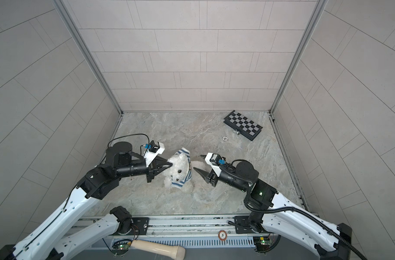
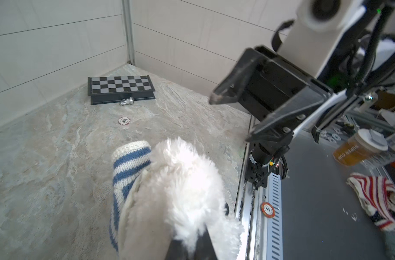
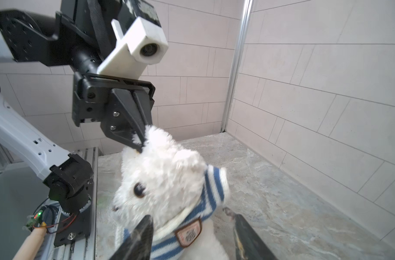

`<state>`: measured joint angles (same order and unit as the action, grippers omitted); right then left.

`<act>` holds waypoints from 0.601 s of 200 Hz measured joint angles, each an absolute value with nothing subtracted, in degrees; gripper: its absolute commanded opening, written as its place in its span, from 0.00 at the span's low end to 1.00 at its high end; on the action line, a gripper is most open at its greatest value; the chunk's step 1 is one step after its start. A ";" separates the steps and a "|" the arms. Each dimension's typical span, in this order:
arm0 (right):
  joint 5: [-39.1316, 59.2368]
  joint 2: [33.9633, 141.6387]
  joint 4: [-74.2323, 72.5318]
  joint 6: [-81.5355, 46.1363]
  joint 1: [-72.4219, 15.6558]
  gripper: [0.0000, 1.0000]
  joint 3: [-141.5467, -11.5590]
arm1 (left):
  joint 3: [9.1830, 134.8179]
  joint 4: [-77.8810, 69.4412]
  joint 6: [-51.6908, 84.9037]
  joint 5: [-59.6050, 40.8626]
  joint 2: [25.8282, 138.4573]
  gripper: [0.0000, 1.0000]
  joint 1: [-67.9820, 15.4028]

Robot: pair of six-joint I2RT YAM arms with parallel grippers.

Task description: Dress the teddy bear

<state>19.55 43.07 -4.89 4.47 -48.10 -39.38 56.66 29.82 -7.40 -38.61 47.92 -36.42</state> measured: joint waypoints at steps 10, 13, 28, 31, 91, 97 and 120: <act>22.83 45.80 -1.65 7.88 -46.50 0.56 -42.22 | 59.02 32.73 -9.80 -38.06 49.25 0.00 -38.00; 23.75 46.44 -0.62 8.99 -46.09 0.56 -42.85 | 59.70 33.54 -10.35 -38.04 49.65 0.00 -38.35; 27.53 48.40 5.08 14.09 -44.34 0.56 -45.25 | 62.81 37.91 -13.52 -37.65 51.27 0.00 -39.00; 28.16 48.62 6.26 15.11 -44.07 0.56 -45.65 | 63.31 38.57 -13.91 -37.63 51.53 0.00 -39.03; 35.42 51.29 15.84 26.96 -41.25 0.55 -48.97 | 73.87 51.62 -21.28 -36.75 56.01 0.00 -40.84; 35.77 52.23 15.73 27.51 -41.17 0.55 -49.08 | 74.39 52.27 -21.69 -36.73 56.38 0.00 -41.28; 36.93 56.82 15.70 29.69 -41.19 0.55 -50.76 | 74.87 53.98 -22.65 -36.69 57.25 0.00 -42.11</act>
<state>36.93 56.82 15.70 29.69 -41.19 -50.76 74.87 53.98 -22.65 -36.69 57.25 -42.11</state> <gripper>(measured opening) 0.553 0.064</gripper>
